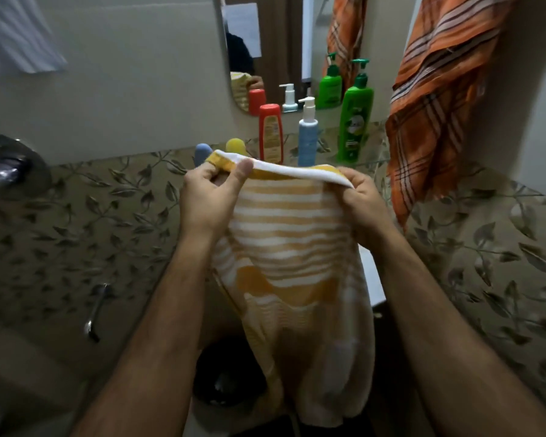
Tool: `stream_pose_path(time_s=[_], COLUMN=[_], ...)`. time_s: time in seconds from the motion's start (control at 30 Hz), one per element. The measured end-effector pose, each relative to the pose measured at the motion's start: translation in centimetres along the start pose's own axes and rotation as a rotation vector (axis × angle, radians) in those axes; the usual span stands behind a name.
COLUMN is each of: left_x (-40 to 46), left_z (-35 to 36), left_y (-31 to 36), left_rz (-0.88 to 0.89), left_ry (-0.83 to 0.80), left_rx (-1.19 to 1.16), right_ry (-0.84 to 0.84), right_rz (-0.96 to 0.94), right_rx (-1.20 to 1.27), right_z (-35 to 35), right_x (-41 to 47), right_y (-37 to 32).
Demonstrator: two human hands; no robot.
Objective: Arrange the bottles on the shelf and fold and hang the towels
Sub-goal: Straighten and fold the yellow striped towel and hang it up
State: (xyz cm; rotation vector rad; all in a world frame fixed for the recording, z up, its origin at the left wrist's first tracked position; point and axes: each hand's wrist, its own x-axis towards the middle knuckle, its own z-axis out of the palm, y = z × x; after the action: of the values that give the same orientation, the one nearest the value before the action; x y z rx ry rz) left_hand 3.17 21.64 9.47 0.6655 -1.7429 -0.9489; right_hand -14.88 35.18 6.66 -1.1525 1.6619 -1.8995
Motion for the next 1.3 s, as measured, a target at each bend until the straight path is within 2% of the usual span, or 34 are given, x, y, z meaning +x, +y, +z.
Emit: stream_pose_path(time_s=[0.1,0.17,0.23,0.37,0.47,0.63,0.73,0.8,0.9,0.97,1.03,1.1,1.17,1.23,1.3], left_x=[-1.3,-2.2,-2.5,-2.3,-2.7,-2.0,-2.1,-2.3,-2.5,-2.4,-2.3,-2.3,-2.3,-2.4,-2.4], left_z=[-1.1,-2.1,-3.3,-5.3,-6.7,-10.0,-11.3,-11.8,-12.2,-12.3,-12.4,-12.3,-11.5,-10.3,-8.8], left_y=[-1.7,-2.7,-3.4,-4.5,-4.8,-4.3,-3.7,-3.5,-3.2,-2.8,-2.2,-1.3,-0.1,1.0,2.2], left_rz=[-0.036,-0.041,-0.127,-0.449,-0.546,-0.367,-0.316,-0.260,-0.107,0.041,0.126,0.129,0.104,0.123,0.156], left_ry=[0.026,0.106,0.139,-0.125,-0.142,0.008,-0.035,-0.022,0.161,0.333,0.436,0.428,0.358,0.306,0.207], left_rx=[-0.014,-0.009,-0.049,-0.116,-0.079,-0.044,-0.152,-0.140,0.042,0.232,0.366,0.334,0.249,0.263,0.252], right_ry=[0.008,0.038,0.033,-0.063,-0.050,-0.029,0.029,0.081,0.114,0.104,0.101,0.107,0.105,0.087,-0.019], right_rz=[-0.081,-0.181,-0.285,-0.369,-0.379,-0.368,-0.327,-0.302,-0.280,-0.267,-0.250,-0.229,-0.195,-0.161,-0.106], right_rx=[-0.119,-0.191,-0.258,-0.339,-0.365,-0.515,-0.603,-0.648,-0.657,-0.613,-0.552,-0.480,-0.388,-0.283,-0.186], right_z=[0.2,0.6,1.4,3.1,3.9,4.6,5.1,5.6,6.6,7.1,7.5,7.6,7.7,7.9,8.1], right_x=[1.6,2.6,3.3,3.8,3.8,3.8,3.7,3.4,2.8,2.6,2.5,2.4,2.1,1.6,0.8], right_y=[-1.2,-2.5,-3.8,-4.9,-4.7,-4.1,-3.6,-3.2,-2.5,-2.4,-2.4,-2.5,-2.6,-2.7,-2.9])
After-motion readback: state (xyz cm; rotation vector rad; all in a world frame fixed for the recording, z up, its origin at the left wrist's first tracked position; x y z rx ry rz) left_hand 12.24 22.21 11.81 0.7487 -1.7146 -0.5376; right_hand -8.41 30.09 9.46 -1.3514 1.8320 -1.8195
